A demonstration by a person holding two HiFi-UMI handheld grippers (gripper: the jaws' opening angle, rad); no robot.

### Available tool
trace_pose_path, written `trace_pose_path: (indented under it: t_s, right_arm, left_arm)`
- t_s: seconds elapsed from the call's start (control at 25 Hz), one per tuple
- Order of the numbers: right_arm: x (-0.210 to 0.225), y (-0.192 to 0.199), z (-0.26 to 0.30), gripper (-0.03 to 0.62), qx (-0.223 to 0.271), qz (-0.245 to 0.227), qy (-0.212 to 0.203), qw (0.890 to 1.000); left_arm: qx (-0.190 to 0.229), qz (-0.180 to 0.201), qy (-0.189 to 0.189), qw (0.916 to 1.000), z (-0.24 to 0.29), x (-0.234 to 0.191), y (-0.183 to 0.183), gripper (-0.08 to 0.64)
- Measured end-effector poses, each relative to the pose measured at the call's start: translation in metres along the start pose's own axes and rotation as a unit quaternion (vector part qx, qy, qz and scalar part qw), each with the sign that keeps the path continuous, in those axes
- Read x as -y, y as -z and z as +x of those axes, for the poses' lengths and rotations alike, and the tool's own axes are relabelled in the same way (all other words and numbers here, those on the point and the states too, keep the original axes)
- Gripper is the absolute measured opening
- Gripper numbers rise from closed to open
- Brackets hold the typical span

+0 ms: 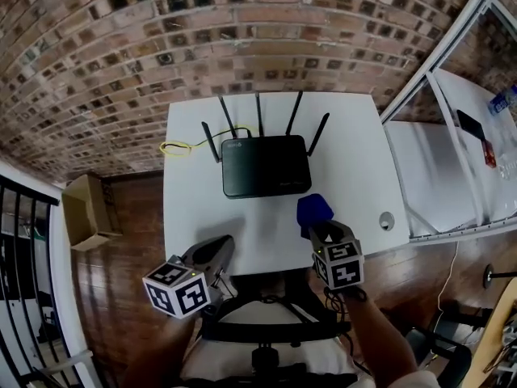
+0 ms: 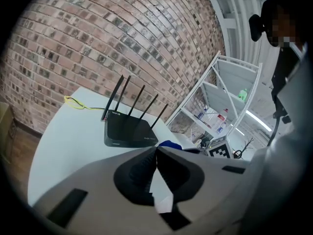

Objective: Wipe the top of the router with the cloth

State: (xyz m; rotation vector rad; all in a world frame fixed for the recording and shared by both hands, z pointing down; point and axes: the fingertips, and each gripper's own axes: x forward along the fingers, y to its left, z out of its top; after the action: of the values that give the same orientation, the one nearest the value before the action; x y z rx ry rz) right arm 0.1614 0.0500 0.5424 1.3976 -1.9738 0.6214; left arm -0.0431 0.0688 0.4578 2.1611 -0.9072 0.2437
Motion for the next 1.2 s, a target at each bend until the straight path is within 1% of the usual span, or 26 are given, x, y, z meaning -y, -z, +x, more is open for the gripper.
trace_pose_path:
  t_s: [0.28,0.4,0.6,0.76,0.96,1.2]
  right_arm:
    - [-0.036,-0.026,0.008,0.129,0.017,0.002,0.009,1.000]
    - [-0.046,-0.041,0.013,0.129,0.021,-0.011,0.007,1.000]
    - [-0.055,-0.068,0.032,0.129,0.023,-0.036,-0.011,0.999]
    - [-0.057,-0.102,0.054,0.129,0.034,-0.062,-0.030,0.997]
    - [-0.065,-0.139,0.084,0.129,0.043,-0.094,-0.071,0.992]
    - [-0.071,-0.171,0.115,0.129,0.031,-0.120,-0.122,0.985]
  left_arm:
    - [-0.005,0.008,0.013,0.9999,-0.026,-0.022,-0.002,0.029]
    - [-0.005,0.006,0.014,0.9999,-0.030,-0.029,-0.002,0.029]
    - [0.006,-0.007,0.008,0.9999,-0.028,-0.034,-0.003,0.030]
    - [0.017,-0.014,-0.010,0.9997,-0.024,-0.035,-0.011,0.029]
    - [0.035,-0.027,-0.047,0.9979,-0.015,-0.037,-0.024,0.029]
    - [0.049,-0.049,-0.079,0.9945,0.010,-0.028,-0.039,0.029]
